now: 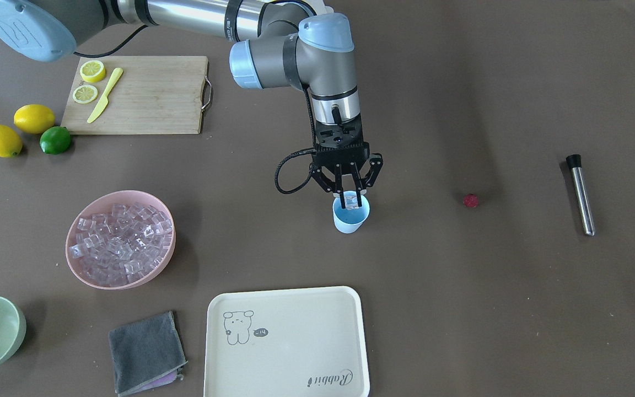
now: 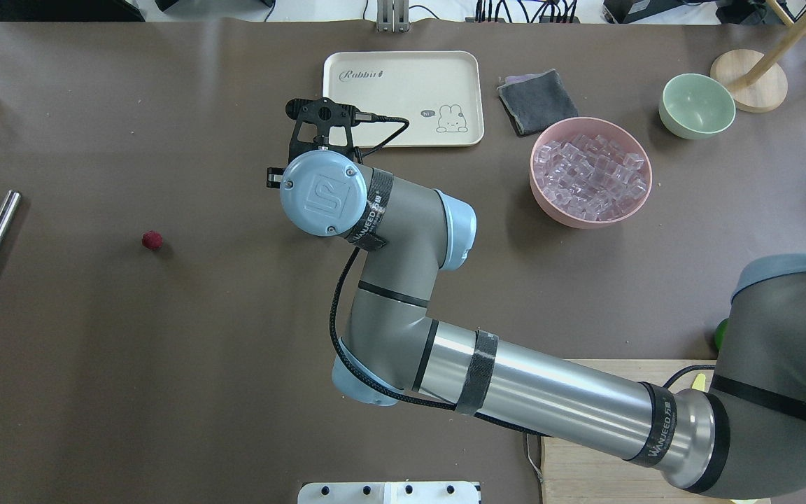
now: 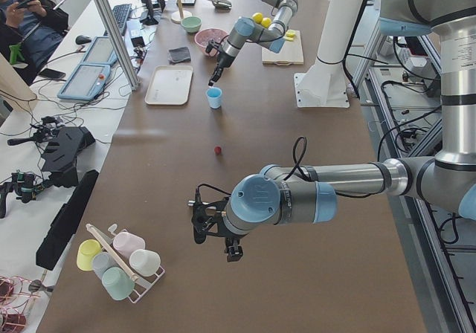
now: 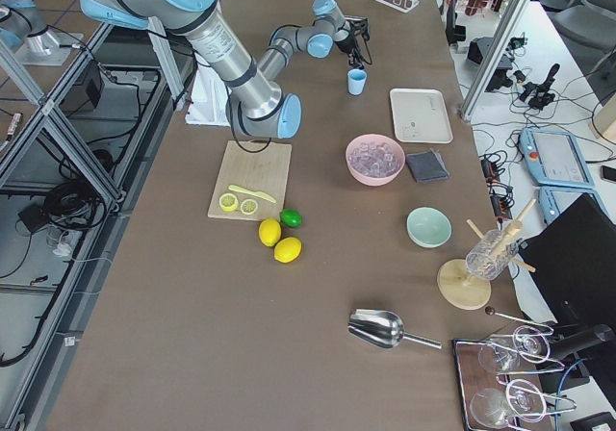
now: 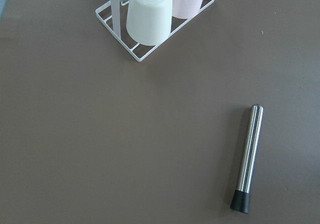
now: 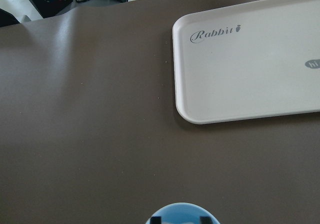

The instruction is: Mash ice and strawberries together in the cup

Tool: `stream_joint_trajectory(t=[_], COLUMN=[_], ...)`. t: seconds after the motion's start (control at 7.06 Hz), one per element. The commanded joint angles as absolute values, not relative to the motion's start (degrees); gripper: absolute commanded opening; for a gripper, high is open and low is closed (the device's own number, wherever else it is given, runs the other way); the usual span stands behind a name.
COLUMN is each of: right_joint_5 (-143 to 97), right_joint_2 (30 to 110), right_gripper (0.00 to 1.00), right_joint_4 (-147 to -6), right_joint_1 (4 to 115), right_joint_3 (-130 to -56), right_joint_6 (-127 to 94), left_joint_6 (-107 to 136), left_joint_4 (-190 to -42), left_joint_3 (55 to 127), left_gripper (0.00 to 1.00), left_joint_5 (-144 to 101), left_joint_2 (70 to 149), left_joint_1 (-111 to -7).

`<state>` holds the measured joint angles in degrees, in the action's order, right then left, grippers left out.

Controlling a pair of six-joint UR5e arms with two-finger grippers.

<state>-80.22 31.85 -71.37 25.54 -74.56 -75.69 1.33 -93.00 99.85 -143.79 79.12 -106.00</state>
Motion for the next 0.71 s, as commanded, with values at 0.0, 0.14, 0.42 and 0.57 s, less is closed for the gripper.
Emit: stream_joint_trajectory(t=[0.0, 0.14, 0.42, 0.57], right_joint_5=[-80.33, -81.46, -90.66, -95.14], right_joint_2=[31.73, 31.82, 34.26, 36.71], right_gripper=[1.00, 1.00, 1.00, 1.00], right_joint_4=[-71.28, -71.63, -78.08, -82.48], right_joint_1=[25.75, 25.84, 30.55, 34.68], right_joint_3=[-74.96, -76.10, -80.92, -84.51], right_joint_6=[-75.06, -75.06, -74.89, -74.88], left_joint_6=[1.32, 1.41, 1.32, 1.32], left_joint_4=[-92.99, -92.99, -92.99, -92.99], left_joint_3=[99.67, 99.93, 99.67, 100.02], left_gripper=[0.99, 0.99, 0.99, 0.99], left_joint_5=[-143.79, -143.79, -143.79, -143.79], left_joint_2=[79.10, 79.01, 79.01, 79.01], left_joint_1=[-106.08, -106.26, -106.35, -106.43])
